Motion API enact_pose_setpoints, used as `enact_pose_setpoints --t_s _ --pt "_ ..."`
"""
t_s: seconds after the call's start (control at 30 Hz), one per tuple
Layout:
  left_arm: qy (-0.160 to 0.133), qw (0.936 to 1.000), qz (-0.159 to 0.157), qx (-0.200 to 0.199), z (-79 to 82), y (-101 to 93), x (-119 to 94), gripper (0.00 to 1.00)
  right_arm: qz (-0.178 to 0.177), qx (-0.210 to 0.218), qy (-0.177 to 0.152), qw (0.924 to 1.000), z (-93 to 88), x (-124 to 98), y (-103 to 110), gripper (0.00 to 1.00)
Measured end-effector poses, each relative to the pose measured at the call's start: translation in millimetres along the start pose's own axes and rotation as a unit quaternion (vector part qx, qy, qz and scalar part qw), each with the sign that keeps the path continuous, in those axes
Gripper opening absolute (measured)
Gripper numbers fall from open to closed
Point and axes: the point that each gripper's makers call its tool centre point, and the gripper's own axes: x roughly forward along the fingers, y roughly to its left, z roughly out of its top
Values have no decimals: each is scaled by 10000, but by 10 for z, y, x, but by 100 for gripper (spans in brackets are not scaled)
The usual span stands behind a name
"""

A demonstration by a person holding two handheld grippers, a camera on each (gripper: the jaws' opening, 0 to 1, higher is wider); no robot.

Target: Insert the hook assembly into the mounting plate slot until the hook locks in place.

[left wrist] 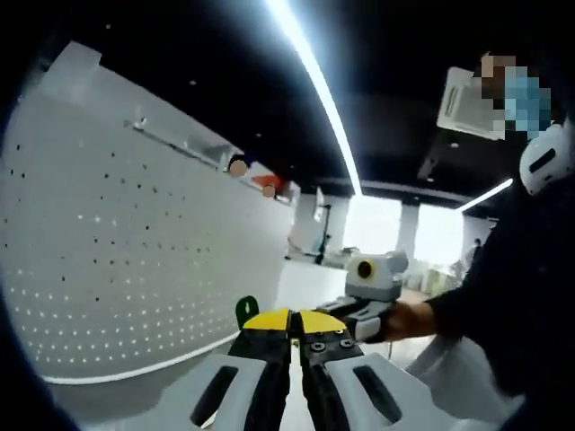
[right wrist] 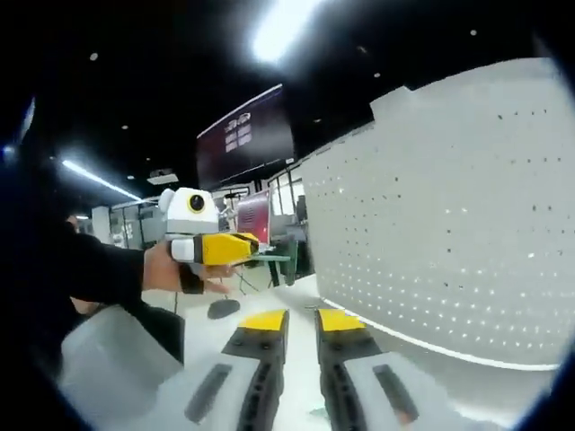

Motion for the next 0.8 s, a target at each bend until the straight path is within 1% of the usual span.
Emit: enact_pose_setpoints --t_s 0.13,0.2,0.3,0.4,0.5,0.63,0.67,0.73,0.8 --pt "15 9999 64 139 67 80 49 1 -200 -237 95 9995 8 -26 -30 14" --pt "1 9998 83 190 101 97 69 1 -322 -345 100 9988 30 -40 -40 17" --pt "-27 9996 101 249 157 135 107 1 -594 -647 138 9960 73 -75 -69 21" --pt "-53 9993 140 329 218 190 159 1 -848 -810 143 9930 114 -120 -84 25" --pt "-120 9990 203 383 281 284 199 2 -991 -882 113 9911 145 -158 -55 31" --pt "-193 9985 231 467 375 356 273 2 -1116 -1023 109 9884 161 -225 -5 38" --pt "-205 9983 234 491 398 385 285 2 -1214 -1028 71 9872 158 -266 -5 39" --pt "-250 9978 250 558 464 425 318 2 -1298 -973 128 9867 129 -313 0 41" --pt "-261 9972 242 663 531 473 353 2 -1416 -1035 119 9844 138 -367 0 43"
